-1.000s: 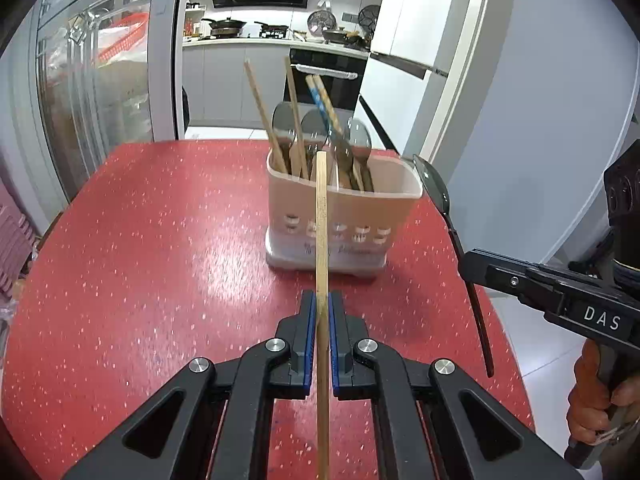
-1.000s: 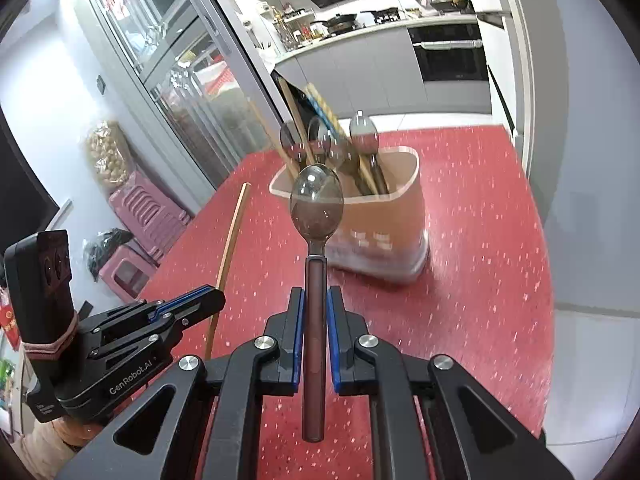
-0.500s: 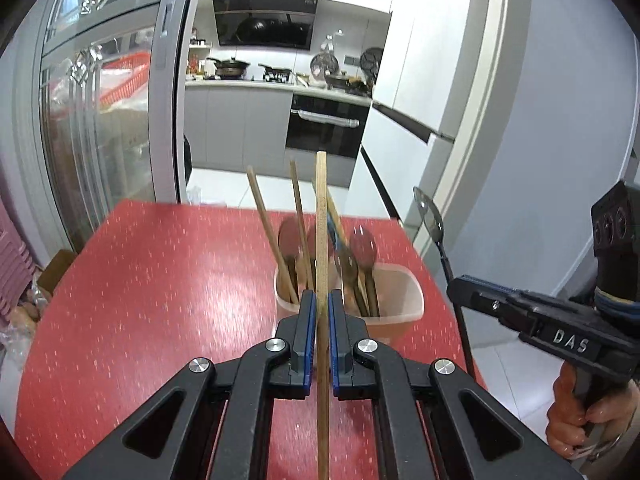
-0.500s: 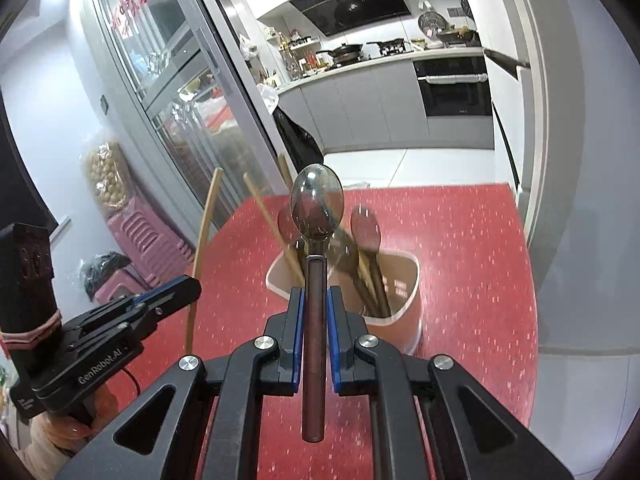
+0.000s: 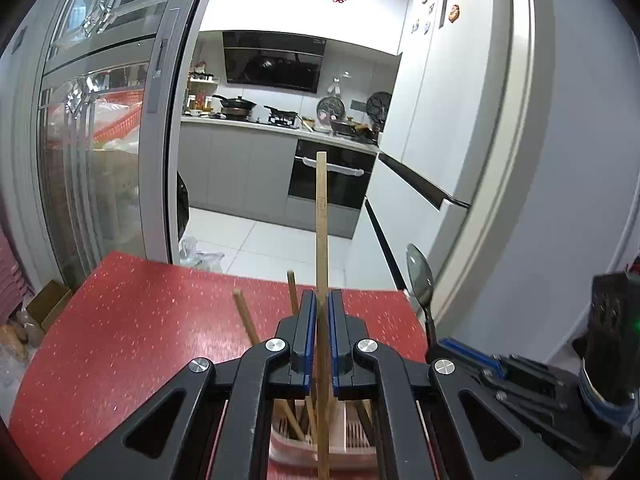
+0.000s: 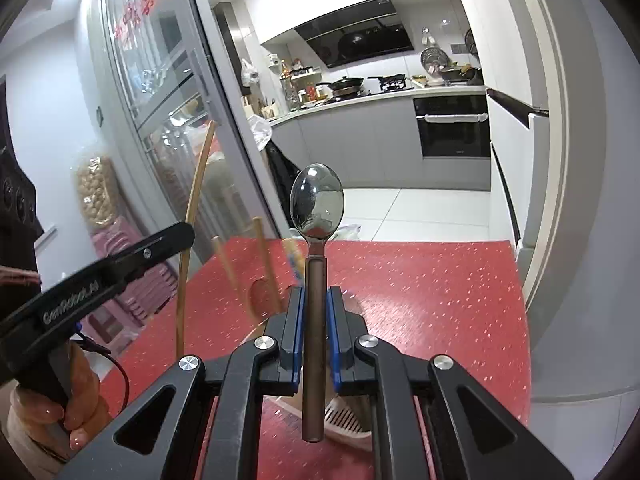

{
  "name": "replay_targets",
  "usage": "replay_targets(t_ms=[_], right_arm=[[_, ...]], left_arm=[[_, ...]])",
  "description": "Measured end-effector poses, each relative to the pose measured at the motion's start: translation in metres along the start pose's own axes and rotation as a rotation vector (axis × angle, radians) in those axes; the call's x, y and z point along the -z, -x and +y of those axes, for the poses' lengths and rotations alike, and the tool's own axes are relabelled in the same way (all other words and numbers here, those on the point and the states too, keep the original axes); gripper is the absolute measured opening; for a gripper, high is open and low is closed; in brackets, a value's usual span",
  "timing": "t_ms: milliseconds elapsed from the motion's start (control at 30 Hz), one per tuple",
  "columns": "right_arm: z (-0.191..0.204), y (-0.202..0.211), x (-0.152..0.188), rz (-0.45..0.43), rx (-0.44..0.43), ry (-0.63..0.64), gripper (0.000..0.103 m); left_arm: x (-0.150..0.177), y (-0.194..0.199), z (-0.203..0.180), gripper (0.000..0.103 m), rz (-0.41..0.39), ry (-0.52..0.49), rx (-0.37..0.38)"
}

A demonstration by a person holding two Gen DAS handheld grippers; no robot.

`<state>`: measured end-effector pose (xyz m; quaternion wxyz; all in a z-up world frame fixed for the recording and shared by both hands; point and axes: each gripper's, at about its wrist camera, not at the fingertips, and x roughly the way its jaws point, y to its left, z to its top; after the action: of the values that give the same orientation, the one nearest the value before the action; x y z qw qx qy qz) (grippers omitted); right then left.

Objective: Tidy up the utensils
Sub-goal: 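Lift and carry the spoon with the right tool while the left carries the chopstick over the holder, then lower the spoon into the holder with the right tool while the left lowers the chopstick in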

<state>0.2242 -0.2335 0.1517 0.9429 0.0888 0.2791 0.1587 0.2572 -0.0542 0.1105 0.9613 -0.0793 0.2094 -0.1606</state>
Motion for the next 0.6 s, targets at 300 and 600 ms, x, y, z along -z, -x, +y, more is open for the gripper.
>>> replay_targets(t_ms=[300,600], right_arm=[[-0.010,-0.029,0.004,-0.049,0.050,0.045,0.012],[0.000,-0.044,0.025,-0.094,0.087,0.133,0.012]], left_arm=[[-0.001,-0.039,0.006,0.032,-0.058,0.035,-0.022],[0.016,-0.052,0.010,0.032,-0.147,0.054,-0.067]])
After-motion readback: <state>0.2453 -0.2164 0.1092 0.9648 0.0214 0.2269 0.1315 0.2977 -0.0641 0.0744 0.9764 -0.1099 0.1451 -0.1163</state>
